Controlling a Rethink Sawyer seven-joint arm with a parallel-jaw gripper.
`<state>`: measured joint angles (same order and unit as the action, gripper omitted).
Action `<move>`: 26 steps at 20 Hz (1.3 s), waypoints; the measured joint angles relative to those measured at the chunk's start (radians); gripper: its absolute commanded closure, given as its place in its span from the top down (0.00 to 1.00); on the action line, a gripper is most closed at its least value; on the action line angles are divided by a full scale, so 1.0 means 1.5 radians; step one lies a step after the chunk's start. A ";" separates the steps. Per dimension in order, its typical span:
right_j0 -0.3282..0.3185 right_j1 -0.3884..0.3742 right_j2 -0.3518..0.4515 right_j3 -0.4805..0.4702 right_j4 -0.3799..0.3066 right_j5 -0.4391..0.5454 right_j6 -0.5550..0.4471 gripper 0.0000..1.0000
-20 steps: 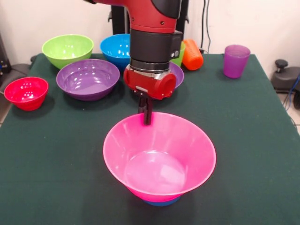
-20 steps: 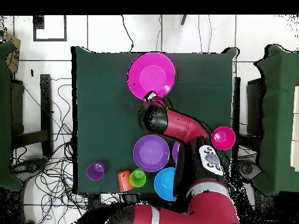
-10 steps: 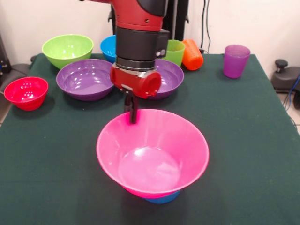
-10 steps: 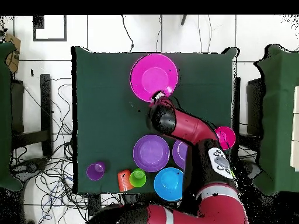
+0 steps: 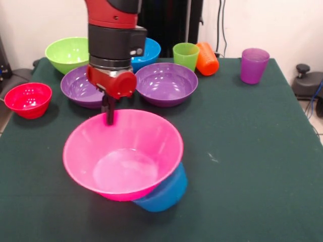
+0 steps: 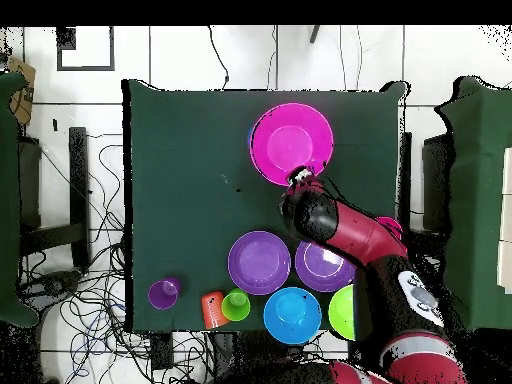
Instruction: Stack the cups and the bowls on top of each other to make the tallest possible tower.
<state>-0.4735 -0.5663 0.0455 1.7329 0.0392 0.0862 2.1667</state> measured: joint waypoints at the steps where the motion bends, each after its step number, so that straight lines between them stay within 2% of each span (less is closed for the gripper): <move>1: -0.012 -0.001 0.006 0.005 -0.002 0.000 0.000 0.00; 7: -0.034 0.001 0.021 0.026 -0.002 0.000 0.000 0.00; 26: -0.031 -0.007 0.071 0.080 -0.002 0.009 0.000 0.00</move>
<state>-0.5198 -0.5769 0.1516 1.8523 0.0361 0.0991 2.1665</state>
